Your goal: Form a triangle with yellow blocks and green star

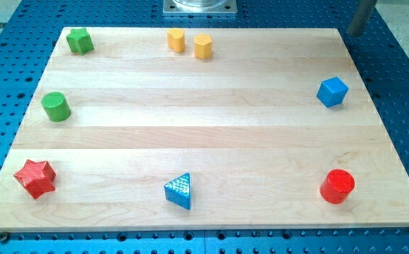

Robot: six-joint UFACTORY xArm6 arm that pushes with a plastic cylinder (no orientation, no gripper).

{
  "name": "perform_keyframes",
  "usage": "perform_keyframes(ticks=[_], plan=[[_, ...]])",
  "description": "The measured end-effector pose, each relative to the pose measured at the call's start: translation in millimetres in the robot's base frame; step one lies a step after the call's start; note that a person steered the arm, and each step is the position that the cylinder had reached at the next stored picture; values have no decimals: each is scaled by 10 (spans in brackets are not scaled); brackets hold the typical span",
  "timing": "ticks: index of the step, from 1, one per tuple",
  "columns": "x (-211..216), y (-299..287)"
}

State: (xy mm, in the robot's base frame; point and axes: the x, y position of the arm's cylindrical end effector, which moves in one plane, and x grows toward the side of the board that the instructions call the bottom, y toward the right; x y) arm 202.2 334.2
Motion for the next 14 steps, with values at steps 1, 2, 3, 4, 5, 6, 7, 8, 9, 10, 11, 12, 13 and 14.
perform_keyframes(ticks=[1,2,3,4,5,6,7,8,9,10,11,12,13,14], plan=[[0,0],[37,-1],[93,-480],[209,-1021],[300,-1297],[292,-2042],[293,-2701],[293,-2851],[340,-3415],[342,-3727],[381,-3723],[262,-4152],[157,-4241],[-103,-4407]])
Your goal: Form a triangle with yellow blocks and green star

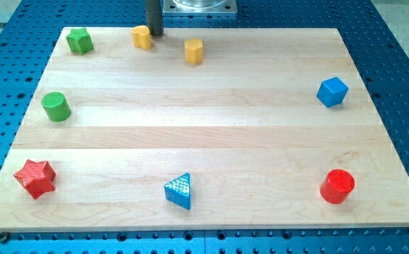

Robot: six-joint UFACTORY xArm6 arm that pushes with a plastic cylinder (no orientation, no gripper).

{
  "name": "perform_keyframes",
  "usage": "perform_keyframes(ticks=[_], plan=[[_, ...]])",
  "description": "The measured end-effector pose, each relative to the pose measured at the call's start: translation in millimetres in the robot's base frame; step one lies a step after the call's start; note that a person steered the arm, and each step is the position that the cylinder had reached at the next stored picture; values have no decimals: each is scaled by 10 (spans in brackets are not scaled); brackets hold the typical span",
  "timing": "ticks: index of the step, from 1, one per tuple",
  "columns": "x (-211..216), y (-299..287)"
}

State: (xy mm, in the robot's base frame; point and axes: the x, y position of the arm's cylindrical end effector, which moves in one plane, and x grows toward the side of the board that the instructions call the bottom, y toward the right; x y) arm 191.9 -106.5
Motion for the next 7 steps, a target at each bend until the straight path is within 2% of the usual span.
perform_keyframes(ticks=[1,2,3,4,5,6,7], plan=[[3,-859],[7,-1423],[238,-1703],[971,-1059],[1258,-481],[1264,-570],[1296,469]])
